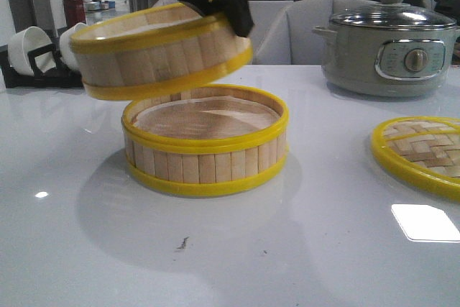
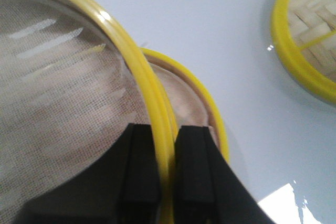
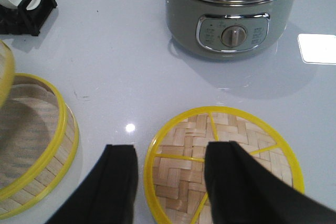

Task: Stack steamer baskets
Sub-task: 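Lift the basket with the left gripper and carry it over the middle basket, then lower the basket onto the middle basket and open the left gripper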

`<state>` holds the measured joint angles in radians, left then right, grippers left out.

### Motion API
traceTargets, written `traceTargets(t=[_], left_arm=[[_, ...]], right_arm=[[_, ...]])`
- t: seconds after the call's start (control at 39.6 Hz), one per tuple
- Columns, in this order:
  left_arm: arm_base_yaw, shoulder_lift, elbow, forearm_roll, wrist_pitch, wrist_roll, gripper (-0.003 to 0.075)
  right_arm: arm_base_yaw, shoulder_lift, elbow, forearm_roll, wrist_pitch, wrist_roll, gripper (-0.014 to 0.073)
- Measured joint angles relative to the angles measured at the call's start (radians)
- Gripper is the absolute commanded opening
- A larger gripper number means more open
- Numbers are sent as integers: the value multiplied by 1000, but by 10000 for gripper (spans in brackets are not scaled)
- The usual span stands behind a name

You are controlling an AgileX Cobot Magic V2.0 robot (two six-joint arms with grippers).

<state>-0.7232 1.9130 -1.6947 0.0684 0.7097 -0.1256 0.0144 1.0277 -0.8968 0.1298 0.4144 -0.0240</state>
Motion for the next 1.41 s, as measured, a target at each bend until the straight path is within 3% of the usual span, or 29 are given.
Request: traceTargets(t=[0.23, 0.83, 0.93, 1.14, 1.41], left_arm=[[-77, 59, 0, -2, -10, 0, 86], [-81, 111, -2, 7, -13, 0, 92], [-81, 111, -2, 7, -13, 0, 163], [-81, 111, -4, 11, -18, 0, 468], [-81, 111, -53, 13, 14, 0, 486]], right_arm=[[0, 0, 0, 0, 0, 0, 412], [0, 0, 0, 0, 1, 0, 412], [0, 0, 0, 0, 1, 0, 412], [0, 0, 0, 0, 2, 0, 412], [0, 0, 0, 0, 2, 0, 412]])
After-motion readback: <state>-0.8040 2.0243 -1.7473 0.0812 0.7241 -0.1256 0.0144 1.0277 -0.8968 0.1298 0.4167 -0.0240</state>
